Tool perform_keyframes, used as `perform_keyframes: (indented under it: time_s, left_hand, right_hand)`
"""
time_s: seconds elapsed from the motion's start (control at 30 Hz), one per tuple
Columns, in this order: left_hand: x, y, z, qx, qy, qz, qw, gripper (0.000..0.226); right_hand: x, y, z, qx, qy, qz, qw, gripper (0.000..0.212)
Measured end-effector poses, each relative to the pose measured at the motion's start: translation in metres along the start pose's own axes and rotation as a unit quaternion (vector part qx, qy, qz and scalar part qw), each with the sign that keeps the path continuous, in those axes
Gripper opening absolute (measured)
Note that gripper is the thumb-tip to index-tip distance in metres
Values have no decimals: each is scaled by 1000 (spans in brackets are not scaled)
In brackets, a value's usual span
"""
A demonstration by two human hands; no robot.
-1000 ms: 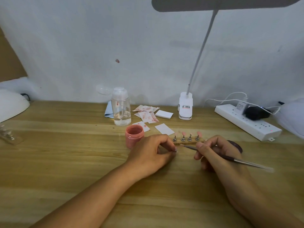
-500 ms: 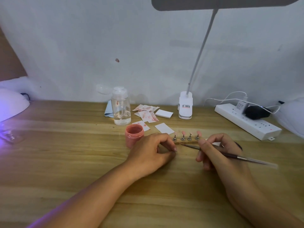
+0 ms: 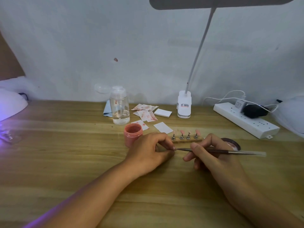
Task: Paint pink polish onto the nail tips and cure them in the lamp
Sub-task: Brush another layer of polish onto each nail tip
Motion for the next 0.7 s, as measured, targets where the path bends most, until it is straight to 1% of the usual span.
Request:
perform_keyframes:
  time_s: [0.13,0.4,0.7]
  left_hand:
    - [0,1,-1,0,-3,2,1000,25]
    - [0,0,-3,-1,-5,2,1000,26]
    - [0,0,-3,2,-7,2,1000,26]
  right_hand:
    - [0,-2,-1,22,4,14,1000,21]
    - [1,-1,1,25,15,-1,1000,17]
    - [1,-2,1,17,22,-1,1000,18]
Point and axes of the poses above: each hand's wrist, its own x-axis away from the middle knuckle, its own y-axis out of the back of the hand, z = x × y, the point moved 1 cm from there along -x, towards the middle knuckle, and after that the axes turned 3 degrees about -y, right-handed, at the moved point
